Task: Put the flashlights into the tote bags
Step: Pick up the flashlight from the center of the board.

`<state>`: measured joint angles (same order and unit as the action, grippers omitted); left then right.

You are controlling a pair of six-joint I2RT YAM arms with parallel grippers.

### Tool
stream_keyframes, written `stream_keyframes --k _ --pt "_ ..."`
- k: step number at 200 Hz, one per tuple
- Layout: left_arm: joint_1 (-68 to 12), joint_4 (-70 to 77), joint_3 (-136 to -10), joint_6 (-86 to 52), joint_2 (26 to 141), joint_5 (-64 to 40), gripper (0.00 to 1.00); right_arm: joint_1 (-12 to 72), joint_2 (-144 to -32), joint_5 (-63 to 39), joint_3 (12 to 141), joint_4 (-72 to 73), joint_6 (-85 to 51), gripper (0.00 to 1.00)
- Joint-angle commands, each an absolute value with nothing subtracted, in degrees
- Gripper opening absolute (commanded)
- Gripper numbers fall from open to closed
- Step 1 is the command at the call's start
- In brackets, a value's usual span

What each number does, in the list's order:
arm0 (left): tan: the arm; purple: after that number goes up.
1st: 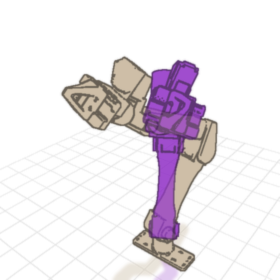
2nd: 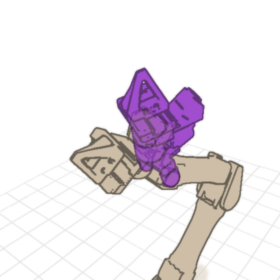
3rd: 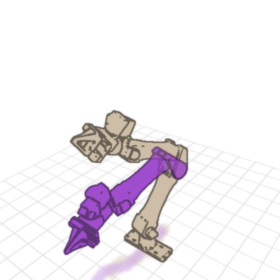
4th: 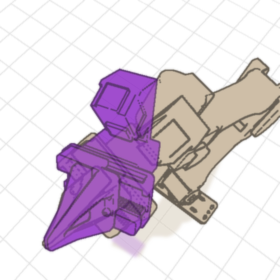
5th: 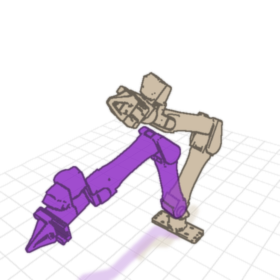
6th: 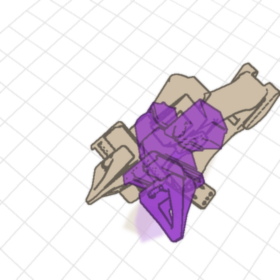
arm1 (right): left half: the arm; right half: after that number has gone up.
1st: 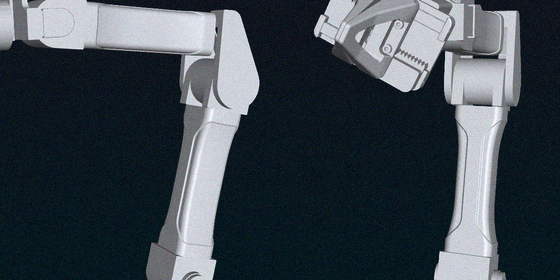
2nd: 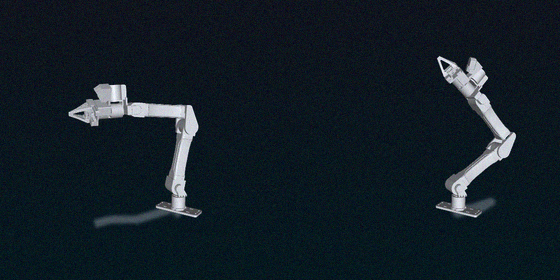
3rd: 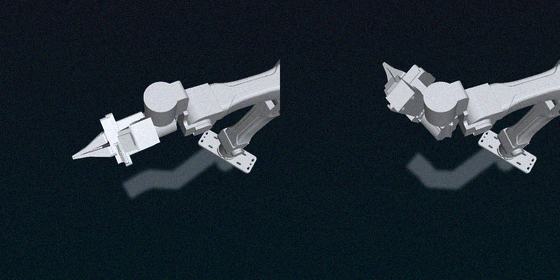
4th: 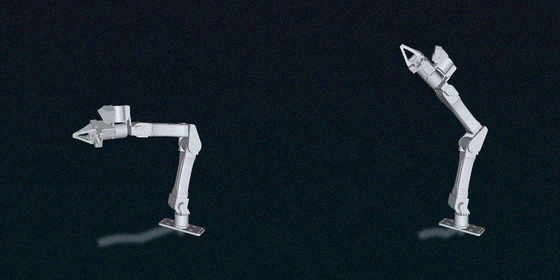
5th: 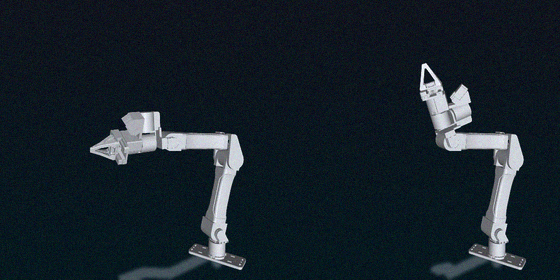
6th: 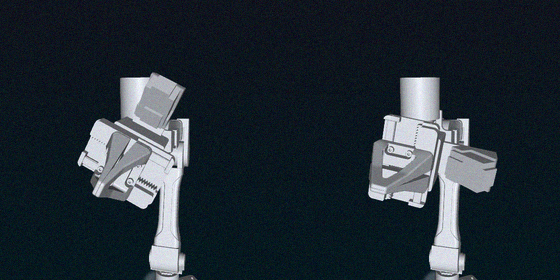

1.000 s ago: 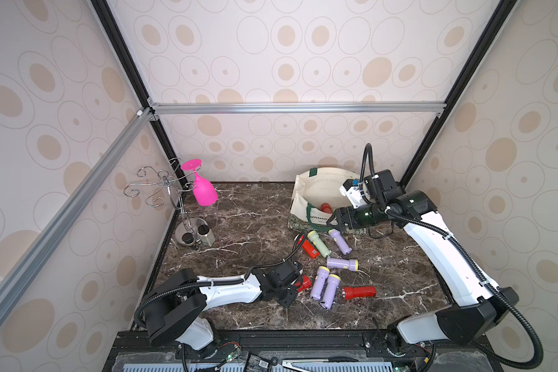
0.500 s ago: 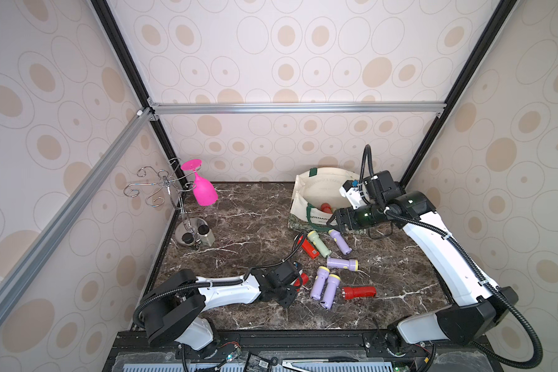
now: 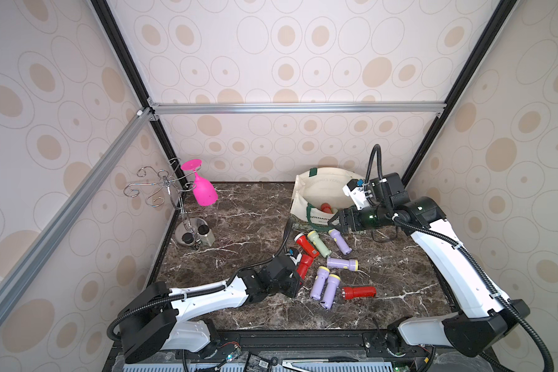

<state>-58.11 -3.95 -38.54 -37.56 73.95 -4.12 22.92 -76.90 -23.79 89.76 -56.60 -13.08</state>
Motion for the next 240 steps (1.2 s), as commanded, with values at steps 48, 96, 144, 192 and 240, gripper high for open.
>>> stream_keyframes --k 48,96,144,192,240 --pt "-57.6 15.7 -43.6 -45.9 70.8 -5.5 0.16 22.9 -75.1 -33.0 85.9 -48.4 -21.3 0.83" --pt "-57.6 21.5 -44.9 -47.6 70.6 -5.7 0.15 21.7 -76.4 -36.4 84.0 -43.0 -27.3 0.83" --pt "-57.6 25.9 -45.7 -49.3 71.4 -6.4 0.15 21.8 -77.8 -39.6 81.0 -39.3 -30.1 0.82" --pt "-57.6 25.8 -47.6 -48.9 73.0 -7.2 0.14 21.8 -78.3 -42.0 78.8 -37.4 -30.5 0.82" --pt "-57.6 25.9 -48.3 -48.9 73.5 -7.5 0.13 21.9 -78.7 -43.9 78.4 -37.0 -30.5 0.74"
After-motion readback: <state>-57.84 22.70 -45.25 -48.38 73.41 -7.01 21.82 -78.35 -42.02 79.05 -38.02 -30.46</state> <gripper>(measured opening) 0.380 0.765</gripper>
